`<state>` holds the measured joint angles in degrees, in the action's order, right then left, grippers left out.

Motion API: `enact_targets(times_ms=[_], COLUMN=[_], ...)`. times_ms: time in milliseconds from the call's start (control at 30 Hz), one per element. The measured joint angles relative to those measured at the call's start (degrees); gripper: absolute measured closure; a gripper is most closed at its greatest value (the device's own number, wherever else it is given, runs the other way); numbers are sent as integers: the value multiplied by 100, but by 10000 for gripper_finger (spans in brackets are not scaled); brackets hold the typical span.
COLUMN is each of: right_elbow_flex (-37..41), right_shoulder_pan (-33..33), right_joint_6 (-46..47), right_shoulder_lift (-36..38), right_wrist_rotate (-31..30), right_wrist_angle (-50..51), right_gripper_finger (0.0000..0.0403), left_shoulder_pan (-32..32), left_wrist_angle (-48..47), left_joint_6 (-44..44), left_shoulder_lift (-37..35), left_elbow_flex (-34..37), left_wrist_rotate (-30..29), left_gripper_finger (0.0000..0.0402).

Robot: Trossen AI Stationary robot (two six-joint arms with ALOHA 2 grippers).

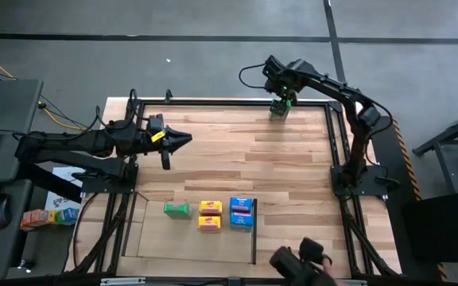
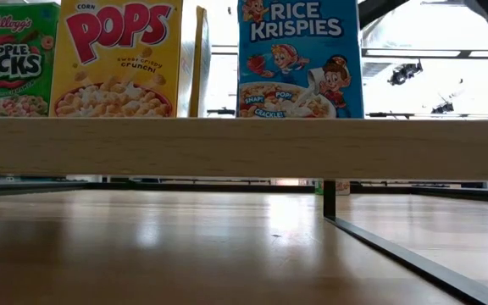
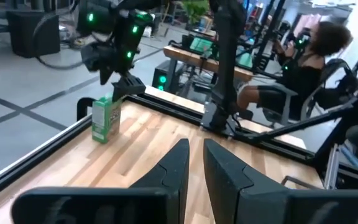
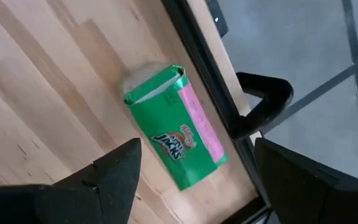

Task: Stack cereal on shelf
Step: Put the green cereal box on the shelf aligned with the green cereal box

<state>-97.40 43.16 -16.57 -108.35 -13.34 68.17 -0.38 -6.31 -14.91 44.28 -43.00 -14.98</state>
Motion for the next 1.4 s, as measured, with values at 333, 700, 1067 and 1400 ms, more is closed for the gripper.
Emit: enact_targets(times_ms=[333,700,1067,1400], right_elbow_flex=[-23,-16,-14,-14], right_shoulder_pan=[163,99,68,-527], right_joint_6=[-496,-241,123,1053], right_shoulder_lift=[-684,-914,-596,979], right_wrist_rotate=[228,334,969,2678], right_wrist_angle=[128,59,575,115], right_gripper_finger=[119,165,327,298], left_shoulder_pan=[0,0,0,724], left_wrist_angle=[16,9,7,5], left_joint_6=[-300,-296,-191,-346], left_shoulder_lift=[-3,-3,-3,395], left_elbow_flex=[0,0,0,-44], left_wrist_rotate=[-74,-246,-342,118], left_gripper_finger=[362,362,362,272])
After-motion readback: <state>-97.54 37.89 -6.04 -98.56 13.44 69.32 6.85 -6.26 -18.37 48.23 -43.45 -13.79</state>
